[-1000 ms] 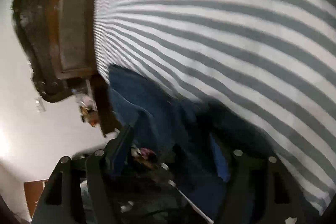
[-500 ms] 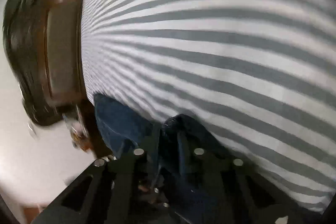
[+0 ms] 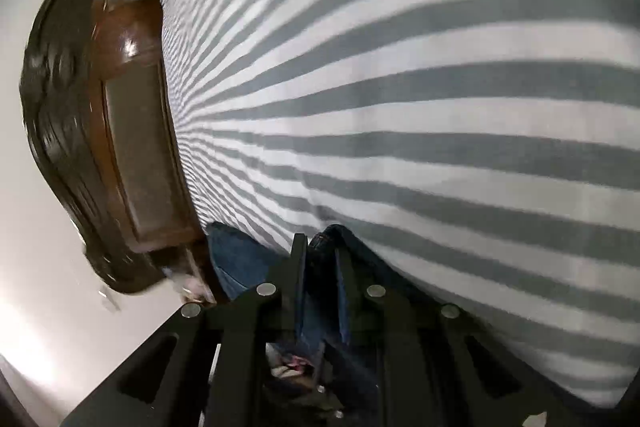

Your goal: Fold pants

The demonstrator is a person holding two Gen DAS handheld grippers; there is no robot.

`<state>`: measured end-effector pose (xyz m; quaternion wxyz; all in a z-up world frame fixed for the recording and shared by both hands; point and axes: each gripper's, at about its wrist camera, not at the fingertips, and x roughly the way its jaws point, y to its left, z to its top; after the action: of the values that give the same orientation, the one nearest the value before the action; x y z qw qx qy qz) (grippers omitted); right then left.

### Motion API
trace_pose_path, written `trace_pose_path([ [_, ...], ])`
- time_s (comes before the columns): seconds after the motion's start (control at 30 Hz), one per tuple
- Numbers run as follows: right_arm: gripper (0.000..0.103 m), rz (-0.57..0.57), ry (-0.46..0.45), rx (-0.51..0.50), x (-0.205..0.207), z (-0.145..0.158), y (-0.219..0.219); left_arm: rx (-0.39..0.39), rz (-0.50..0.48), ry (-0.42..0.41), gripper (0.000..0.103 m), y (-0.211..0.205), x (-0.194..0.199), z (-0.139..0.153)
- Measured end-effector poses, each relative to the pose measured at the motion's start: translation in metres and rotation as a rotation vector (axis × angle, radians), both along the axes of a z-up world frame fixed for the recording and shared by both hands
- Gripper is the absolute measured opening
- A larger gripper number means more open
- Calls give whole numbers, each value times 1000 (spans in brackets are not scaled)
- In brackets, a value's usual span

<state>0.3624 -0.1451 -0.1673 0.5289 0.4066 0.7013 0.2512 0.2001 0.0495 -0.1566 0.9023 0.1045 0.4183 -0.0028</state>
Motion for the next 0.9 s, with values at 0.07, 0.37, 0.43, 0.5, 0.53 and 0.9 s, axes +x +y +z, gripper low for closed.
trace_pose_path([
  [0.07,12,3,-10,-12,-2,4,3,-1,5,11,90,0,1,1],
  [0.37,16,28,-2,-56,-3,14,10,-15,33,98,91,2,12,3],
  [0.43,17,39,-20,-74,-3,18,11,-15,34,109,91,2,13,3],
  [0.5,18,61,-48,-100,-4,25,15,-15,35,117,91,2,14,3],
  [0.53,18,71,-62,-116,-4,28,17,-15,35,121,91,2,14,3],
  [0.9,21,29,-81,-162,-2,26,18,-16,30,106,92,3,12,2],
])
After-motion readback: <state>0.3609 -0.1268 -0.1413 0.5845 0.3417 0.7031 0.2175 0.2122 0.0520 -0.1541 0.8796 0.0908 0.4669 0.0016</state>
